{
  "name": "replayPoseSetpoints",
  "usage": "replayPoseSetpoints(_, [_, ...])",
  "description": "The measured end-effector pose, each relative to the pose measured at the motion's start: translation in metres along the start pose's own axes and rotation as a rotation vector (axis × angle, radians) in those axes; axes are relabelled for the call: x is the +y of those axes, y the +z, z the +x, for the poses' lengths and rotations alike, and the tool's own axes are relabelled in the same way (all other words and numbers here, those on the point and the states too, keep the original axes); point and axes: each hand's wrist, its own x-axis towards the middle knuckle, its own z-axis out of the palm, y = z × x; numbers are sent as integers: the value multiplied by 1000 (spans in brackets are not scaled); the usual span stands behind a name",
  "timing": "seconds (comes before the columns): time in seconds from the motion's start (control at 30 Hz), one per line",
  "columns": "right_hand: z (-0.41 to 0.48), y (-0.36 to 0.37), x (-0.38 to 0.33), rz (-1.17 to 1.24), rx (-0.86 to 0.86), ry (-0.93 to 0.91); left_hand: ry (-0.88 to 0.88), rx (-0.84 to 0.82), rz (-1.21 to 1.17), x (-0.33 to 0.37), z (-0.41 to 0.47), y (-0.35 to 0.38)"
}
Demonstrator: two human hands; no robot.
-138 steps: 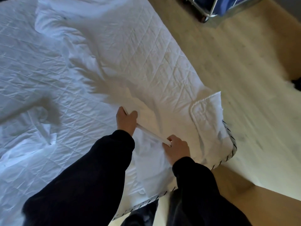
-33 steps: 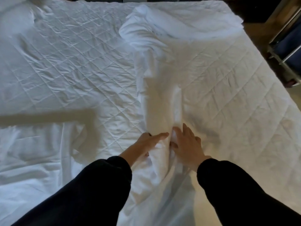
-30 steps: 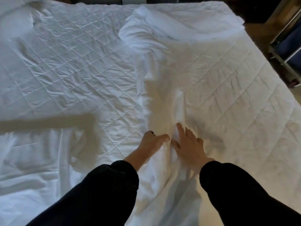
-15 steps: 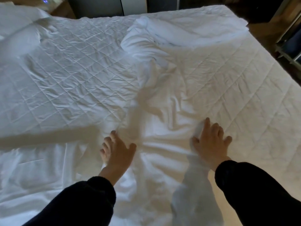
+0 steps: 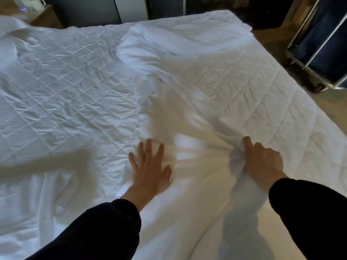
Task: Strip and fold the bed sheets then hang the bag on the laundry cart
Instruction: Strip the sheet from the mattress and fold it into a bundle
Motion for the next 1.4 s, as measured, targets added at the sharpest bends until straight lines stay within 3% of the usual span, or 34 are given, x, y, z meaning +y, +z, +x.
replayPoseSetpoints(0.1, [-4,9,4,22,-60,90,-84,-5,-176,21,9,1])
replayPoseSetpoints(0.2, [4,13,-14,59,-102,162,-248,166,-416,24,20,-2])
replayPoseSetpoints(0.3, [12,18,-32,94,-49,176,-429,280,-468,18,32,-7])
replayPoseSetpoints(0.47, [23,29,-48,206,110,146,-741,107,-499,1,57,-11])
replayPoseSetpoints(0.63, [33,24,-49,214,94,-10,-548,158,-535,-10,65,-6])
replayPoseSetpoints(0.77, [46,24,-17,1,98,-126,-476,228,-578,-7,66,-9])
replayPoseSetpoints(0.93, [59,15,25,-188,-25,26,-465,144,-629,13,71,-15])
replayPoseSetpoints(1.07, [51,8,-15,-232,-129,205,-518,-37,-827,13,78,-25])
replayPoseSetpoints(1.17, [52,5,-55,65,-86,70,-572,-22,-1077,3,90,-31])
replayPoseSetpoints(1.27, [40,-10,-109,512,-82,-118,-691,-210,-1427,-9,104,-36])
replayPoseSetpoints(1.33, [32,-23,-144,737,-167,-185,-652,-332,-1463,-10,106,-41])
replayPoseSetpoints(1.4, [28,-30,-165,781,-233,-210,-574,-207,-1385,-8,104,-50])
